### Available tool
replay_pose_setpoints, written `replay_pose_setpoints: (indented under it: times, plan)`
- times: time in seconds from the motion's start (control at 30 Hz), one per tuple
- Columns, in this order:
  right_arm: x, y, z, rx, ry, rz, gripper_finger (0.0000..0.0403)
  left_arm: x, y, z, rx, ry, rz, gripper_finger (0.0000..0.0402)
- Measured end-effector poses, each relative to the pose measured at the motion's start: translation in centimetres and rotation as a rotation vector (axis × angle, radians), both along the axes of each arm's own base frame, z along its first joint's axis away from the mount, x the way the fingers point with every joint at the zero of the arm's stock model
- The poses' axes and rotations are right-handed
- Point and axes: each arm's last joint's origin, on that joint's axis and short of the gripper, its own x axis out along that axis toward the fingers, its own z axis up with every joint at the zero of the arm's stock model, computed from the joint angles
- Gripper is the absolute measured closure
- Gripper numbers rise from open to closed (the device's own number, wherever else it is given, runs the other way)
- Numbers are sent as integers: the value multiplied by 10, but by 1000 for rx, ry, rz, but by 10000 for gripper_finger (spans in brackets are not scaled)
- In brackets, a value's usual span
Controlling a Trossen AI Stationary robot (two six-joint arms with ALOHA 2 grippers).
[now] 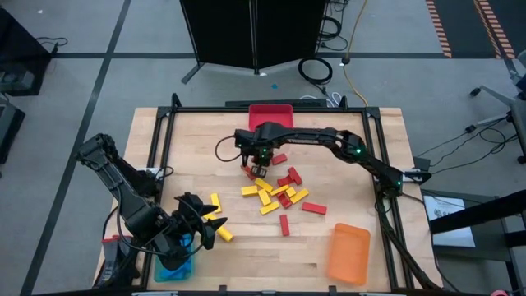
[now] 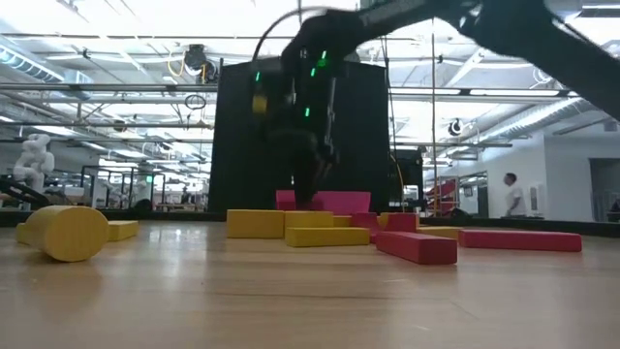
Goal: Sort blocks
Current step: Put the red block into the red bin
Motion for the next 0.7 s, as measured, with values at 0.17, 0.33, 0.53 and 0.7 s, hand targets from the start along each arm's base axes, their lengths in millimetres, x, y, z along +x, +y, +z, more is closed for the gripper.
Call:
replay_pose_setpoints:
  times: [0.17,0.33,0.53,0.7]
  plan:
    - [-15,-9,50,-38,-99,21,370,0,0,0,4,0,-1,137]
    - [-39,-46,87,-71,-185,-71,370,0,0,0,4,-2,0,137]
    - [-63,-101,96,-95,-233,-240,370,0,0,0,-3,-6,4,137]
    - [-74,-135,83,-89,-218,-342,370,0,0,0,-14,-12,11,137]
